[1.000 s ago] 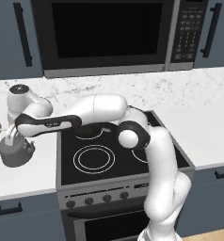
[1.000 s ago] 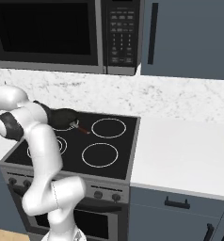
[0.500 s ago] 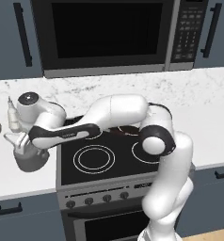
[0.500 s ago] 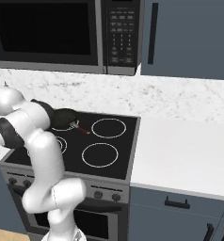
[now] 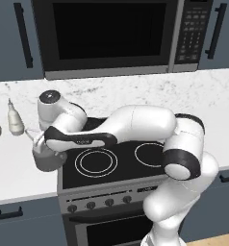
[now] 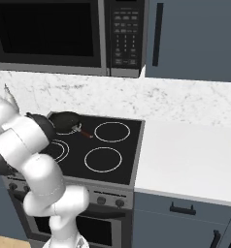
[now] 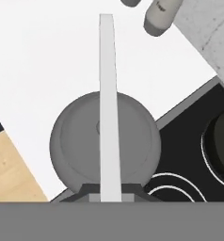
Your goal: Pick the kettle from the counter and place it on a stove burner. Then turn the burner on.
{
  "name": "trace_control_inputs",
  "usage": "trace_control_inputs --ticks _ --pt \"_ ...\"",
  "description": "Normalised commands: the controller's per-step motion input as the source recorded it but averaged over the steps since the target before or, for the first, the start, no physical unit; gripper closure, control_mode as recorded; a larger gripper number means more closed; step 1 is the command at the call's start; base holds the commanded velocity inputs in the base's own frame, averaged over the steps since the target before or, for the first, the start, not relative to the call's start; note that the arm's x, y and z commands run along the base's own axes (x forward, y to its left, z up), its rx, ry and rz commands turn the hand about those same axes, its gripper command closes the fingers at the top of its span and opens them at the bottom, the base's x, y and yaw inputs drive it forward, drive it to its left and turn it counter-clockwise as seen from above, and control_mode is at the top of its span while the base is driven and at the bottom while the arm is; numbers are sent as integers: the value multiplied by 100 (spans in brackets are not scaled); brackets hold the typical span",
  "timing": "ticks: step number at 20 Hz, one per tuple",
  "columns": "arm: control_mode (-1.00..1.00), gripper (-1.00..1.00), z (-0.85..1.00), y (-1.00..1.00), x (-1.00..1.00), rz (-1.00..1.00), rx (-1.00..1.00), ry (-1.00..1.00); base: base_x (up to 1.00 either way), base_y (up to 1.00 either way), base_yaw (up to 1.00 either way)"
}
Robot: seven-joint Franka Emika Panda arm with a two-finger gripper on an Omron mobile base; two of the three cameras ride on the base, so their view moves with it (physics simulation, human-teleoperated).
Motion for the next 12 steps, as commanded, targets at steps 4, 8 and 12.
trace_control_inputs --ticks 4,8,12 --pt "-100 100 0 -57 0 -6 0 11 0 0 0" --pt "-100 100 0 -61 0 0 1 9 0 0 0" --pt "-100 100 0 -58 0 2 1 3 0 0 0"
